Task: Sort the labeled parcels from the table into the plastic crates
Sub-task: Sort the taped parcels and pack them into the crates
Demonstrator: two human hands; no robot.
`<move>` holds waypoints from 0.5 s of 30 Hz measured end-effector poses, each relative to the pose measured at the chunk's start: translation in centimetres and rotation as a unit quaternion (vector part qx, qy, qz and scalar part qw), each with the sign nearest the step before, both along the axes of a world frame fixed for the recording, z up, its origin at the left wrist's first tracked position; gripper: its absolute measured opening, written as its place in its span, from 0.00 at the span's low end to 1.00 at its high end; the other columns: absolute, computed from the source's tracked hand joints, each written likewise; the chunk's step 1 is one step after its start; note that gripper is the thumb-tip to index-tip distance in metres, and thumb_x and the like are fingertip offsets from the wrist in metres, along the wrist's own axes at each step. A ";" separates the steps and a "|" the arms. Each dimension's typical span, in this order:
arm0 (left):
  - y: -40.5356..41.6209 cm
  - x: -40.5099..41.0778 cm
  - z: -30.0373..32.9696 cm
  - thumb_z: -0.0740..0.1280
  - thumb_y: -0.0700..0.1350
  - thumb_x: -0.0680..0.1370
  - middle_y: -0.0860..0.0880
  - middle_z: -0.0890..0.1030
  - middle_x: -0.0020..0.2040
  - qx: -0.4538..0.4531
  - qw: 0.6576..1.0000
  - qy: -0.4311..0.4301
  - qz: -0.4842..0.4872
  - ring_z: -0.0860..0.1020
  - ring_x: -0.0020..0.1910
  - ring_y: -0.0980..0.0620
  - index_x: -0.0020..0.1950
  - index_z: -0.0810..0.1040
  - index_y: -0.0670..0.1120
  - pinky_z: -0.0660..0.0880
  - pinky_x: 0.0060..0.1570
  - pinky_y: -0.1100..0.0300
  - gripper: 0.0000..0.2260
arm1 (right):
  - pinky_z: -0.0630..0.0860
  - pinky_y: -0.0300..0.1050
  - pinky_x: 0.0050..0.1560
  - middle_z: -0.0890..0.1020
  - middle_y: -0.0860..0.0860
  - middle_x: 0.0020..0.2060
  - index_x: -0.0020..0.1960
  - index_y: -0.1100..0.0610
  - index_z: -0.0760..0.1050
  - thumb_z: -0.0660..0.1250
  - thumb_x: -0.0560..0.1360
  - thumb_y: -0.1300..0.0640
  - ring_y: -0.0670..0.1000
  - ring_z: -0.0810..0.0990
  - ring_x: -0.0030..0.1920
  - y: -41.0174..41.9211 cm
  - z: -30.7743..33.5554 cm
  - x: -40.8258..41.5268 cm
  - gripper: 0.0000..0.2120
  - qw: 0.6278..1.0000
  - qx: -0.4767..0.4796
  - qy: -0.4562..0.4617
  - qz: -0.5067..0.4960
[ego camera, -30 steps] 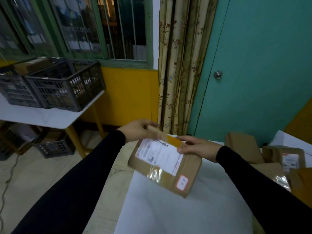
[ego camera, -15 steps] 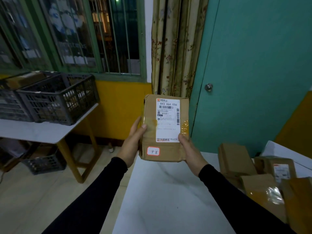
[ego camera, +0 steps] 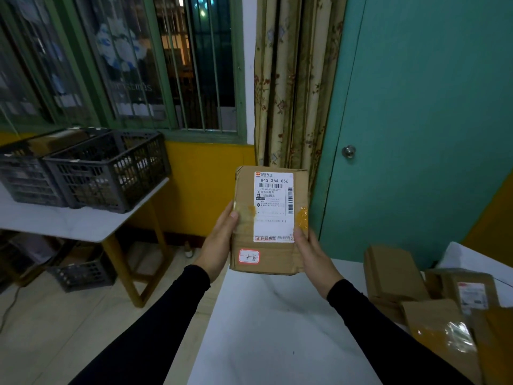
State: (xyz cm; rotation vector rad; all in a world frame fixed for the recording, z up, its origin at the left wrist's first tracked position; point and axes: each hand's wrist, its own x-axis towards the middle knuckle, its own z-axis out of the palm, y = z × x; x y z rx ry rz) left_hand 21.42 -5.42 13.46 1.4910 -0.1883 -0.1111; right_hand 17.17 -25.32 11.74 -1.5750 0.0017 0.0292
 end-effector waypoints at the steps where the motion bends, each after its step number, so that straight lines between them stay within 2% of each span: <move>1: -0.1 -0.1 0.0 0.63 0.68 0.72 0.53 0.80 0.63 0.006 1.000 -0.002 0.003 0.81 0.60 0.50 0.77 0.61 0.58 0.73 0.65 0.43 0.35 | 0.72 0.22 0.42 0.76 0.34 0.59 0.69 0.35 0.61 0.54 0.73 0.35 0.31 0.74 0.56 0.0 0.0 0.0 0.24 1.000 -0.005 -0.001 0.000; 4: -0.1 -0.6 0.1 0.61 0.67 0.73 0.53 0.81 0.61 0.015 1.000 -0.005 0.017 0.82 0.57 0.50 0.77 0.62 0.57 0.74 0.64 0.43 0.34 | 0.72 0.24 0.43 0.75 0.35 0.61 0.72 0.36 0.60 0.53 0.73 0.34 0.33 0.74 0.57 0.0 0.0 0.0 0.27 1.000 -0.008 0.004 0.012; 6: 0.2 -0.9 0.1 0.62 0.68 0.72 0.51 0.81 0.62 0.012 0.999 -0.002 0.032 0.82 0.57 0.49 0.77 0.62 0.57 0.73 0.64 0.42 0.35 | 0.73 0.24 0.43 0.75 0.34 0.60 0.71 0.35 0.60 0.54 0.73 0.35 0.34 0.74 0.57 0.2 0.0 0.1 0.26 1.000 -0.007 0.001 0.026; 8: 0.9 -1.1 0.2 0.62 0.68 0.72 0.50 0.81 0.62 0.012 0.999 -0.001 0.050 0.82 0.57 0.48 0.77 0.62 0.56 0.74 0.63 0.42 0.36 | 0.74 0.26 0.48 0.76 0.34 0.61 0.69 0.33 0.61 0.55 0.74 0.35 0.37 0.75 0.60 0.7 -0.1 0.5 0.23 0.999 -0.005 0.000 0.049; 11: 2.5 -1.6 0.3 0.58 0.61 0.80 0.51 0.83 0.59 0.010 0.997 -0.005 0.078 0.82 0.56 0.49 0.75 0.65 0.55 0.77 0.59 0.48 0.25 | 0.74 0.43 0.64 0.76 0.37 0.65 0.73 0.33 0.61 0.57 0.73 0.30 0.42 0.75 0.65 2.2 -0.3 1.5 0.28 0.997 0.001 -0.003 0.079; 13: 4.3 -2.2 0.5 0.55 0.56 0.83 0.52 0.83 0.58 0.000 0.995 -0.005 0.104 0.82 0.55 0.49 0.71 0.69 0.56 0.78 0.56 0.51 0.17 | 0.73 0.46 0.65 0.77 0.39 0.65 0.75 0.35 0.60 0.57 0.72 0.29 0.43 0.76 0.64 4.1 0.2 2.3 0.32 0.995 0.011 -0.004 0.097; 15: 6.5 -2.8 0.7 0.56 0.56 0.83 0.50 0.83 0.58 -0.010 0.992 0.002 0.127 0.82 0.56 0.47 0.68 0.72 0.57 0.78 0.56 0.49 0.15 | 0.76 0.45 0.61 0.78 0.39 0.62 0.76 0.38 0.59 0.55 0.72 0.31 0.41 0.77 0.60 6.5 0.9 3.1 0.34 0.994 0.020 -0.007 0.107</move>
